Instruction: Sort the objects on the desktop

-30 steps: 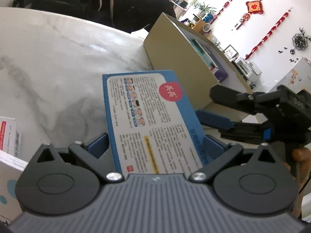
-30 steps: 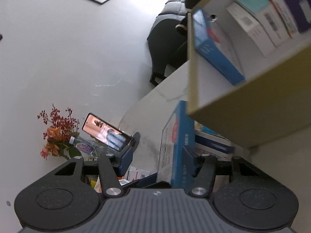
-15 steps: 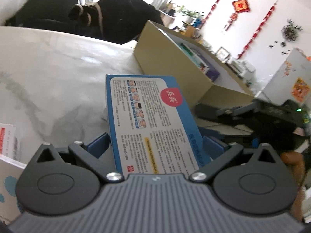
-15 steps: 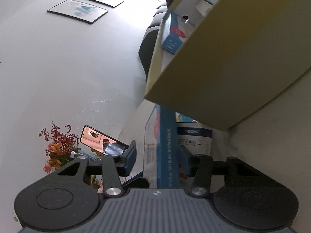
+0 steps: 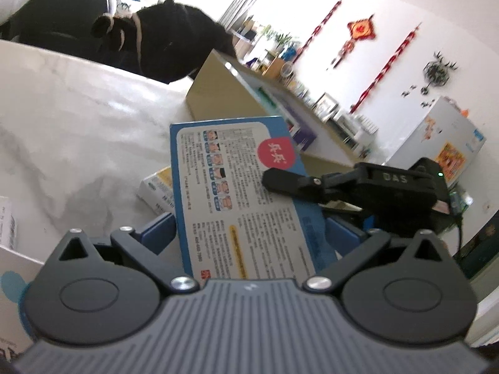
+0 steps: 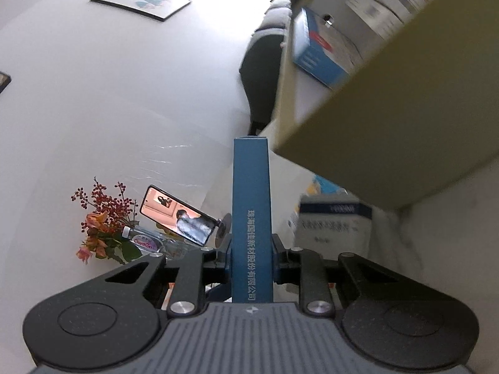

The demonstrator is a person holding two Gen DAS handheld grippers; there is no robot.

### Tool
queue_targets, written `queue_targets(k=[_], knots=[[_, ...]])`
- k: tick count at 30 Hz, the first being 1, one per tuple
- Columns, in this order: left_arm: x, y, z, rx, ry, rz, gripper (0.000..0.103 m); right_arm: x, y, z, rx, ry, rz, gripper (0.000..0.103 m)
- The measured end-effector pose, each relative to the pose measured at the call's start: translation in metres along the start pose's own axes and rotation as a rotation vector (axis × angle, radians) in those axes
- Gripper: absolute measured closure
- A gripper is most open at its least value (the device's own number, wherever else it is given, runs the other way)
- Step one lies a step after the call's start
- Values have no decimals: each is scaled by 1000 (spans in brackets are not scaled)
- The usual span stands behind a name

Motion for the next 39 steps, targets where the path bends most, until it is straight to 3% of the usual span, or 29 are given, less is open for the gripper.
queue_targets(k=[7, 16, 24, 33, 39], knots=[[4, 8, -15, -65, 65, -9, 0, 25, -17, -15, -9, 43, -44, 78], [4, 0, -2, -58, 53, -49, 0, 88, -38, -52, -49, 184, -87, 78], [5, 1, -1, -47, 47, -51, 0, 139, -18, -64, -136, 254, -42, 78], [8, -6, -6, -19, 54, -62, 0, 175, 1, -69, -87, 270, 32, 78], [9, -10, -4, -15, 52, -70, 0, 198, 3, -84, -174, 317, 6, 78]])
Point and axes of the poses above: each gripper's, at about its wrist camera, not at the fingertips, and z roughly the way its jaws point, y to its right, x to its top, the point moved 3 cm from there along z, roughly the way its jaws point, and after that the axes turned 5 degrees about -y, right-handed, at the moved point
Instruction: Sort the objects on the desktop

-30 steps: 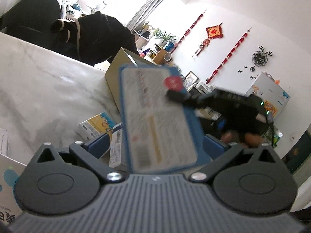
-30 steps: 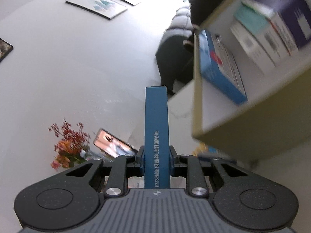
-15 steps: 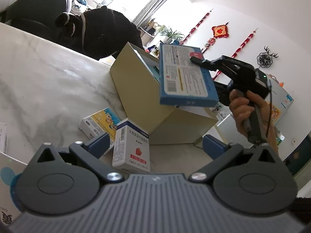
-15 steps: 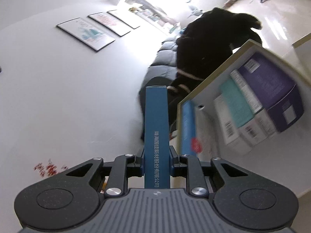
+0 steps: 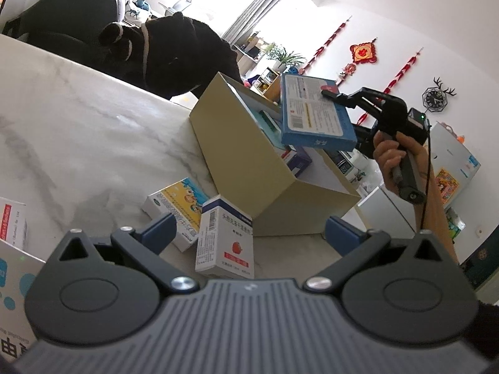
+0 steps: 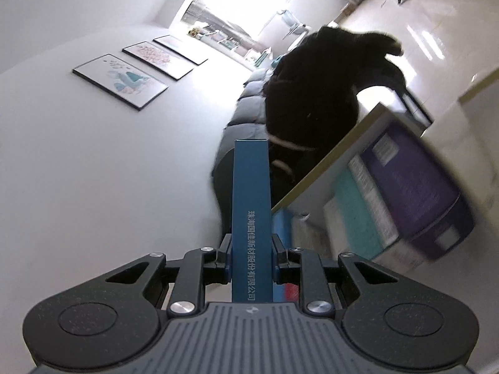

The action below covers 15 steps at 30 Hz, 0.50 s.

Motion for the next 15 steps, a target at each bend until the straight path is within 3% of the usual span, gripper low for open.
queue_targets(k=[3, 11, 15], knots=[[0, -1, 2, -2, -4, -9, 0, 6, 0, 9, -85, 8, -55, 78], [-1, 8, 6, 14, -24, 8, 0, -8, 1, 77, -223, -100, -125, 77], [-3, 8, 7, 17, -32, 6, 0, -14, 6, 102, -236, -131, -86, 73]])
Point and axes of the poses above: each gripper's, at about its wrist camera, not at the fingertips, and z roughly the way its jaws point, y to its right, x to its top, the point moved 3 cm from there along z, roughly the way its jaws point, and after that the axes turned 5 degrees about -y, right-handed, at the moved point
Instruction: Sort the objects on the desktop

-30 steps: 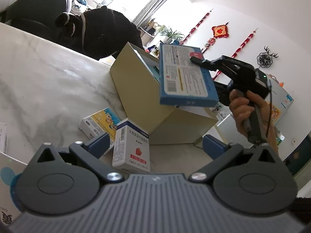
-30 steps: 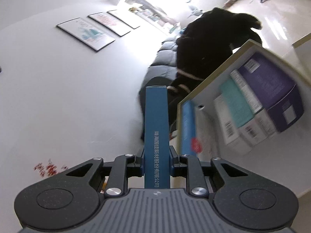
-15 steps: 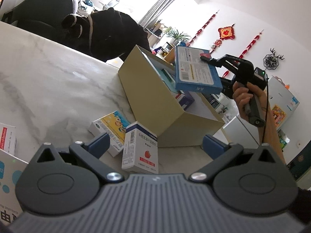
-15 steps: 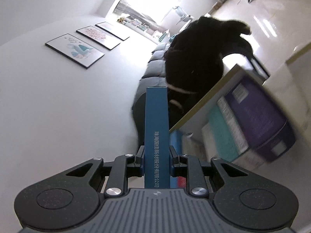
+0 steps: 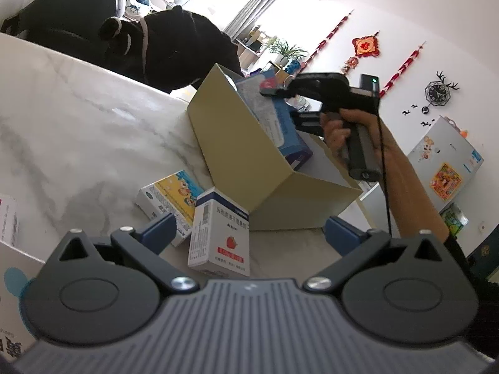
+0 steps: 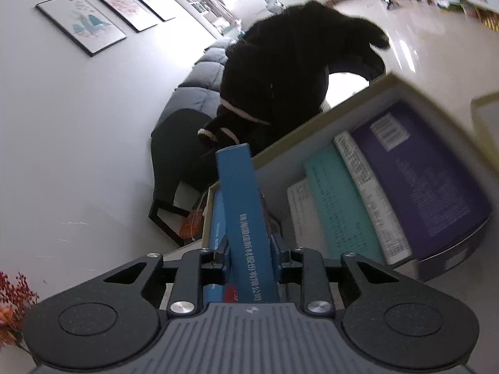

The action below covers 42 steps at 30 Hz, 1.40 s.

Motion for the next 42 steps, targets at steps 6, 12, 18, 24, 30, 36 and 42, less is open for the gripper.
queue_targets(k=[6, 12, 18, 24, 30, 36, 42], knots=[[-2, 1, 5, 2, -15, -3, 0, 0, 8, 18, 44, -15, 127, 64], [-4, 5, 4, 9, -19, 12, 0, -7, 14, 25, 196, -83, 222, 49], [-6, 3, 4, 16, -21, 0, 0, -13, 21, 15, 214, -100, 220, 49], [-7, 5, 6, 8, -27, 6, 0, -23, 14, -6, 203, -144, 112, 49], [-8, 8, 12, 5, -38, 12, 0, -35, -16, -28, 122, -229, -193, 43], [-10, 11, 15, 1, -46, 12, 0, -51, -36, -40, 36, -307, -450, 44], [-9, 12, 13, 10, -48, 23, 0, -70, -45, -28, -48, -368, -640, 63]])
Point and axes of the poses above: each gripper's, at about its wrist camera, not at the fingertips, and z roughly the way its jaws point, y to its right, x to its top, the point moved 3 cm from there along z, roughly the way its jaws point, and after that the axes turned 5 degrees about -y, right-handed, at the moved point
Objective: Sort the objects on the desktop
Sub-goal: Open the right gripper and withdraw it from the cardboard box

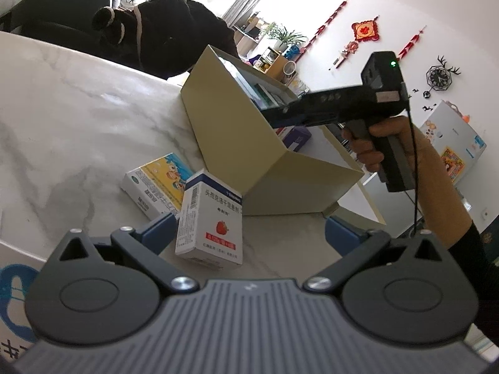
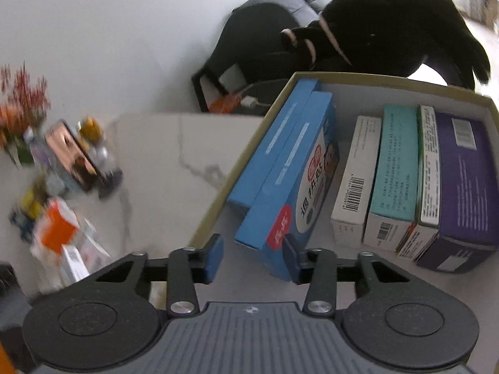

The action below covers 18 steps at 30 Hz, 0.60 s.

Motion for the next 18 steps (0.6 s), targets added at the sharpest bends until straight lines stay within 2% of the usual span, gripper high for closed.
queue_targets(k=[2, 9, 13, 18], knots=[[1, 1, -1, 6, 1, 0, 0, -1, -7, 9, -58, -19, -83, 71], [2, 3, 1, 12, -4, 0, 0, 2, -28, 30, -230, -31, -299, 71], [3, 8, 3, 33, -1, 2, 0, 3, -28, 37, -283, -2, -321, 70], [5, 12, 1, 68, 9, -2, 0, -3, -22, 43, -286, 74, -277, 59]])
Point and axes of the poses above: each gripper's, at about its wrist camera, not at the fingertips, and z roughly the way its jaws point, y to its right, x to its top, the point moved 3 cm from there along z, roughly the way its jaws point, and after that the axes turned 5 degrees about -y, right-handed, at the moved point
